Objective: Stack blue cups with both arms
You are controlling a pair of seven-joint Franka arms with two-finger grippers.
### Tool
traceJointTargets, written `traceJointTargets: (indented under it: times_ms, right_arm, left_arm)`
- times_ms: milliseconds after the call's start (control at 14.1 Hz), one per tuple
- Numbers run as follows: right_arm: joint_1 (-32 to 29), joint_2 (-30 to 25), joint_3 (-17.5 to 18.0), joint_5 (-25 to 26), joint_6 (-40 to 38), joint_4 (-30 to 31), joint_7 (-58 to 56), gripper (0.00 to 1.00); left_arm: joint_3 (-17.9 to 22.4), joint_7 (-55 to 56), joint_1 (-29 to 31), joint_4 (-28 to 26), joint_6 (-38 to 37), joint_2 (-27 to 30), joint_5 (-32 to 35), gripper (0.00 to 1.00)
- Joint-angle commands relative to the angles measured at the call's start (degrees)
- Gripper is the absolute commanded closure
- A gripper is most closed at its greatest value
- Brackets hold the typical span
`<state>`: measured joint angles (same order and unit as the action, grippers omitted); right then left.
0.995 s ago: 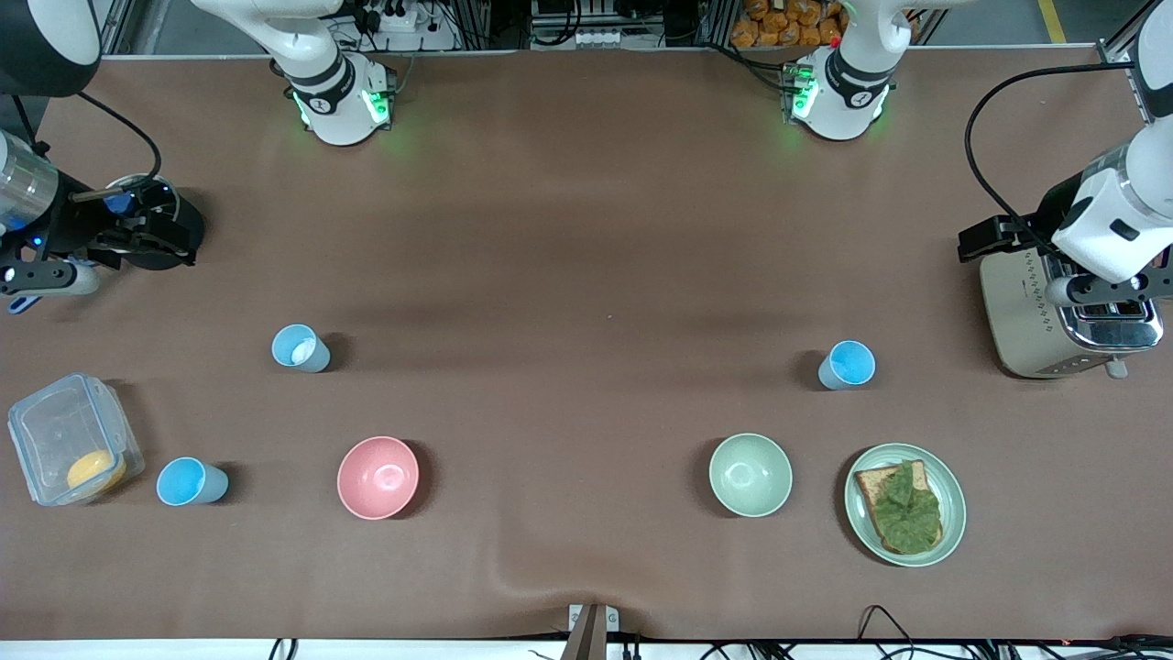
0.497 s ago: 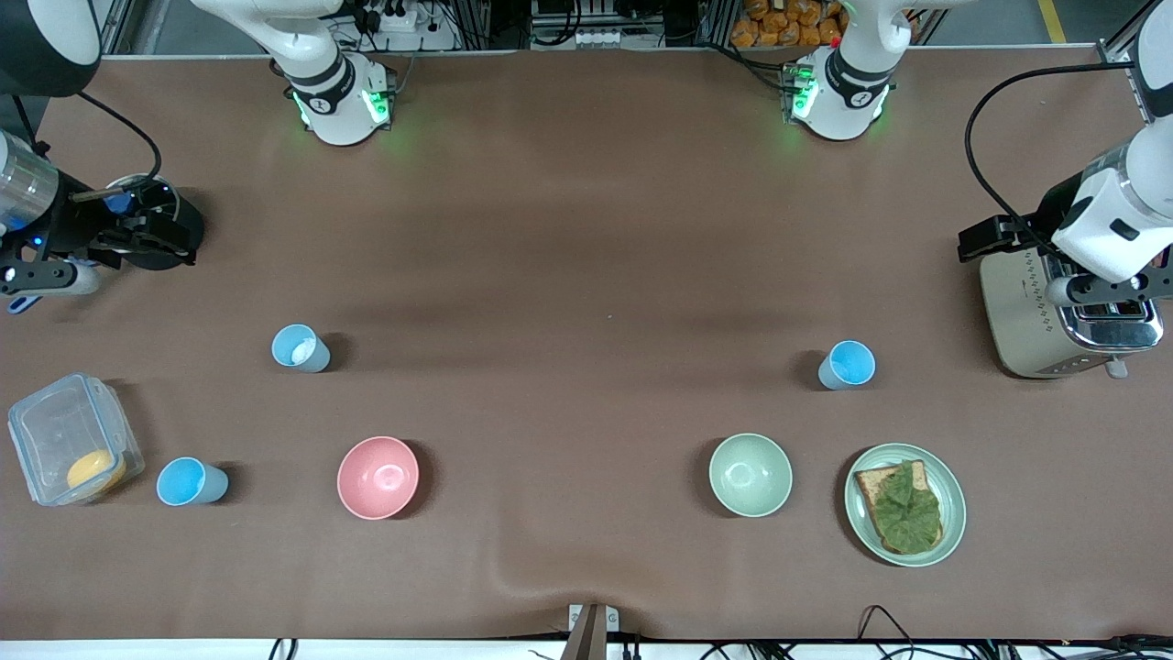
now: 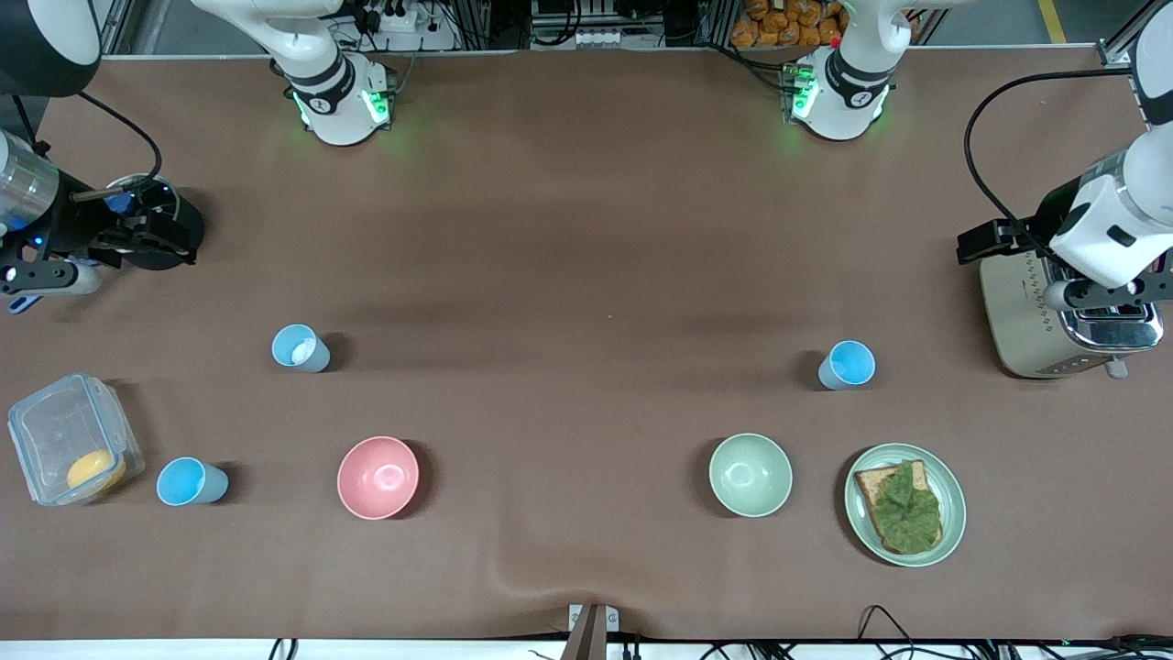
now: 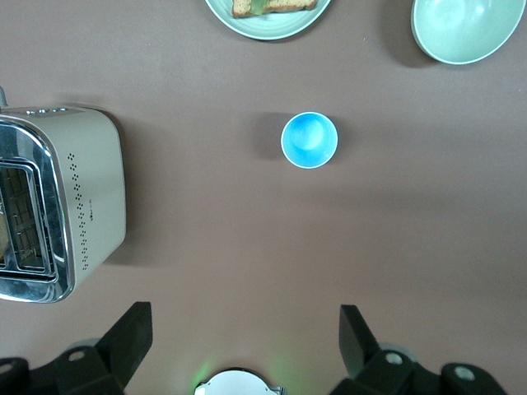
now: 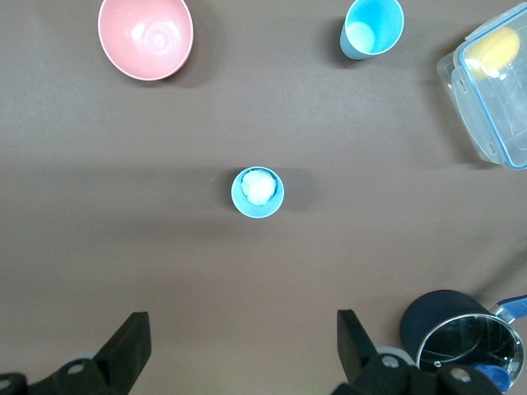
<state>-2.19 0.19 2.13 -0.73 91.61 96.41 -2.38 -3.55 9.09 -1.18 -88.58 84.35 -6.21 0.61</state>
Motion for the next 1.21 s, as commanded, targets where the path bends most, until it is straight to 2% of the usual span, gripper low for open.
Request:
traceJointTargets:
  times_ms: [0, 355, 782, 1137]
  right_arm:
    - [-1.24, 0.07, 1.03, 0.29, -0.47, -0.34, -0.17, 0.0]
    - [-0.63, 0.85, 1.03, 0.29, -0.38, -0.34, -0.26, 0.0]
    - [0.78, 10.86, 1.47, 0.38, 1.19, 0.18, 0.27, 0.0]
    - [0.35, 23.16, 1.56, -0.67, 9.27, 1.33, 0.44, 0.0]
  left_arm:
    - [0.03, -0.48, 0.3, 0.86, -0.94, -0.3, -0.96, 0.0]
    - [0.03, -0.65, 0.65, 1.04, -0.85, -0.73, -1.05, 0.0]
    - [-0.05, -0.74, 0.65, 0.78, -0.85, -1.0, -0.96, 0.0]
    - [-0.05, -0.56, 0.04, 0.69, -0.85, -1.17, -0.88, 0.0]
